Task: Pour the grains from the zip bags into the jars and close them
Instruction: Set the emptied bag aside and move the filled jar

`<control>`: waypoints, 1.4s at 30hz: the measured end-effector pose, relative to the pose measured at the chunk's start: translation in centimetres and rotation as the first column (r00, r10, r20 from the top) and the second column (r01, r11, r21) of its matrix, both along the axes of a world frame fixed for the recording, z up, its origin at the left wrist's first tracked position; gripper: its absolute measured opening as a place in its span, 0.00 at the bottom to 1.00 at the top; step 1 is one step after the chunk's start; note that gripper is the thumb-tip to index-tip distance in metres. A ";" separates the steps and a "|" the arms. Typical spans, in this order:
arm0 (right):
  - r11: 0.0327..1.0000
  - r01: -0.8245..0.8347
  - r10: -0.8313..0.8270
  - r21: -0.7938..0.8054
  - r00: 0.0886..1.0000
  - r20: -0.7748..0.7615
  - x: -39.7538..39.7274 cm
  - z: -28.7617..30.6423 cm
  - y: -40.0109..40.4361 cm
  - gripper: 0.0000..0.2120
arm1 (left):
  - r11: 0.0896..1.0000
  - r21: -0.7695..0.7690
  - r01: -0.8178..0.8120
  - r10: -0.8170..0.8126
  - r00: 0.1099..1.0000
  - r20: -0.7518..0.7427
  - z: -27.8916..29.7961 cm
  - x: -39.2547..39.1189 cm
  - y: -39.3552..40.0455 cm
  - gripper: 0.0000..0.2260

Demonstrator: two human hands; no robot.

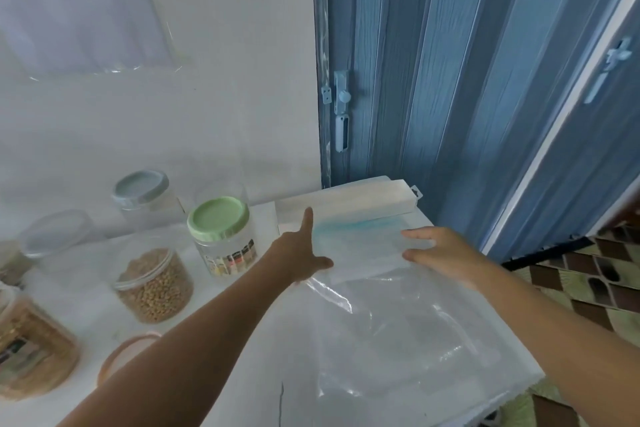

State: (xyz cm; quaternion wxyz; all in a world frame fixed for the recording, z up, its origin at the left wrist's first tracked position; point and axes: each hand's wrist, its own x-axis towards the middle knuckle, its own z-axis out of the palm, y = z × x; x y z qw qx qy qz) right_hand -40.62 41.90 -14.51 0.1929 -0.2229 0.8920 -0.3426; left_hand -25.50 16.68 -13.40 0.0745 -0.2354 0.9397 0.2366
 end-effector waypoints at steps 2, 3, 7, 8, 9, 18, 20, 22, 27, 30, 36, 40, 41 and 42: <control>0.989 -0.016 0.031 0.146 0.995 -0.097 -0.3 -0.4 -0.3 0.28 | 0.977 -0.211 0.038 -0.023 0.997 0.072 0.7 -0.5 0.4 0.54; 0.979 -0.016 0.045 0.202 0.989 -0.140 -0.4 -0.5 -0.4 0.29 | 0.955 -0.293 0.043 -0.011 0.994 0.109 1.0 -0.8 0.5 0.54; 0.957 -0.119 0.205 0.263 0.923 -0.327 -0.3 -0.7 -1.6 0.27 | 0.842 -0.536 0.062 0.022 0.989 0.148 2.3 -2.9 0.7 0.36; 0.946 -0.177 0.265 0.271 0.904 -0.334 -0.3 -0.6 -2.0 0.26 | 0.808 -0.587 0.057 0.015 0.993 0.116 2.4 -3.6 0.6 0.34; 0.930 -0.232 0.321 0.284 0.890 -0.324 -0.3 -0.7 -2.5 0.26 | 0.776 -0.628 0.053 0.000 0.996 0.085 2.1 -4.2 0.5 0.35; 0.782 -0.428 0.546 0.454 0.821 -0.166 -2.1 -3.1 -3.3 0.34 | 0.983 -0.163 -0.083 0.061 0.989 -0.136 -2.5 -7.4 -2.1 0.34; 0.757 -0.451 0.566 0.472 0.814 -0.130 -2.2 -3.3 -3.3 0.38 | 0.985 -0.084 -0.151 0.128 0.965 -0.229 -2.7 -7.4 -2.2 0.31; 0.743 -0.471 0.580 0.477 0.808 -0.105 -2.2 -3.5 -3.3 0.47 | 0.983 -0.049 -0.177 0.155 0.944 -0.292 -2.2 -7.6 -2.1 0.29; 0.730 -0.476 0.582 0.491 0.810 -0.081 -2.8 -3.7 -3.8 0.39 | 0.984 -0.025 -0.177 0.156 0.919 -0.362 -0.5 -7.9 -1.9 0.32; 0.732 -0.473 0.570 0.490 0.820 -0.060 -3.4 -3.4 -4.4 0.36 | 0.987 -0.011 -0.161 0.143 0.901 -0.410 0.2 -7.7 -1.9 0.31; 0.750 -0.468 0.556 0.467 0.829 -0.062 -5.0 -3.2 -6.2 0.37 | 0.996 -0.027 -0.082 0.065 0.916 -0.397 0.0 -7.1 -1.8 0.31; 0.835 -0.438 0.490 0.334 0.867 -0.088 -5.6 -3.8 -6.5 0.31 | 0.997 -0.022 -0.079 0.068 0.939 -0.337 -1.4 -6.8 -1.7 0.31; 0.862 -0.413 0.457 0.292 0.884 -0.097 -5.8 -3.7 -6.3 0.28 | 0.996 -0.013 -0.088 0.078 0.943 -0.325 -1.8 -6.8 -1.7 0.31; 0.885 -0.387 0.428 0.260 0.895 -0.125 -6.0 -3.5 -6.0 0.26 | 0.995 -0.006 -0.097 0.090 0.945 -0.314 -2.1 -6.7 -1.8 0.30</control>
